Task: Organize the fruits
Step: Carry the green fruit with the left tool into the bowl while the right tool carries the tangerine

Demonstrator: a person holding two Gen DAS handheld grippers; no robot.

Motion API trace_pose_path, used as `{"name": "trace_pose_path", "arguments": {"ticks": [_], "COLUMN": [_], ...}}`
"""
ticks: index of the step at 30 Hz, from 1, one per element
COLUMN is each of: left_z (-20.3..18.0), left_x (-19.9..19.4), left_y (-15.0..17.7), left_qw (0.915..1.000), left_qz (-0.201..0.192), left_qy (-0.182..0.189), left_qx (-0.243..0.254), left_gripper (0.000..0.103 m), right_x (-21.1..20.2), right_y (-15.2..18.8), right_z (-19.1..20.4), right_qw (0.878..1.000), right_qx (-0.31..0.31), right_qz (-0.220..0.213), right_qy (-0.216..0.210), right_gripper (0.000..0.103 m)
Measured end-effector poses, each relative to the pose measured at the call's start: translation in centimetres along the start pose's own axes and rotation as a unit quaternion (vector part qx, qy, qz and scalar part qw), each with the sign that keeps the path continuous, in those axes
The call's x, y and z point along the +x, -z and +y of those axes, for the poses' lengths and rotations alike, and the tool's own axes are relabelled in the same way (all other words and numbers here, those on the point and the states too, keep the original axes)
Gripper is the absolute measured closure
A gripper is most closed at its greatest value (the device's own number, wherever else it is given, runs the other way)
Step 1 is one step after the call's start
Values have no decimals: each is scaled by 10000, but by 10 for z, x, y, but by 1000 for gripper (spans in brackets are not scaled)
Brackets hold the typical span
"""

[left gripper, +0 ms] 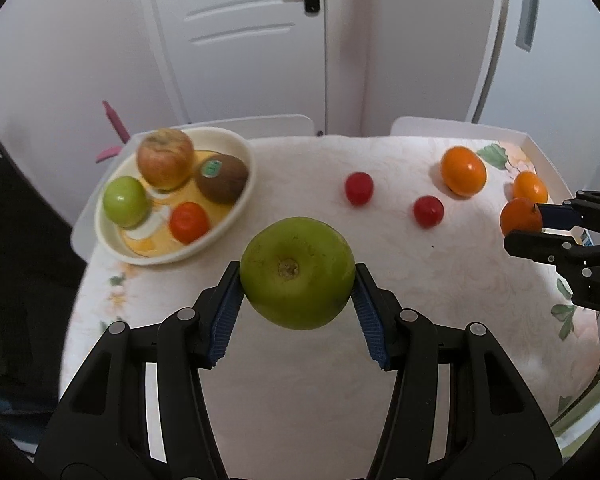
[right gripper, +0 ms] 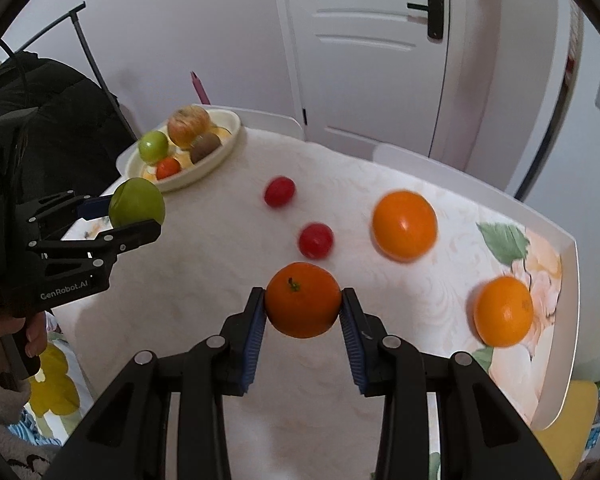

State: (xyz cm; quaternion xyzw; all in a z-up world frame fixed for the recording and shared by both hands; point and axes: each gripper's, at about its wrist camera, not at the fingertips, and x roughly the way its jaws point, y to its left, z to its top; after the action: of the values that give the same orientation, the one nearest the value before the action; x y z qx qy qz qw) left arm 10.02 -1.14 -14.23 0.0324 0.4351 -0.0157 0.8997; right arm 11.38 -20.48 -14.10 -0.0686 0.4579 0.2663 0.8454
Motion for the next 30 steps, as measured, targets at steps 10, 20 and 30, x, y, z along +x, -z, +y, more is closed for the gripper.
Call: {"name": "trace_pose_path", "arguments": {"ticks": [10, 20, 30], "left_z": [49, 104, 142], "left_x": [-16, 0, 39], "left_y": [-20, -34, -35], "left_qw": [9998, 9998, 10000], "left_qz": [-143, -146, 4], "left_qy": [-61, -47, -25], "left_qx": [-122, -106, 48], "left_gripper": [45, 45, 45], "right_x": [-3, 20, 61], "right_y": [-37, -76, -106], "right_z": [46, 87, 118], "right_qw": [9998, 9995, 9996], "right_qx": [-118, -160, -111], "right_qz": [-137, -198, -101], "right_qy": [-93, -182, -236], "right_gripper": [69, 69, 69]}}
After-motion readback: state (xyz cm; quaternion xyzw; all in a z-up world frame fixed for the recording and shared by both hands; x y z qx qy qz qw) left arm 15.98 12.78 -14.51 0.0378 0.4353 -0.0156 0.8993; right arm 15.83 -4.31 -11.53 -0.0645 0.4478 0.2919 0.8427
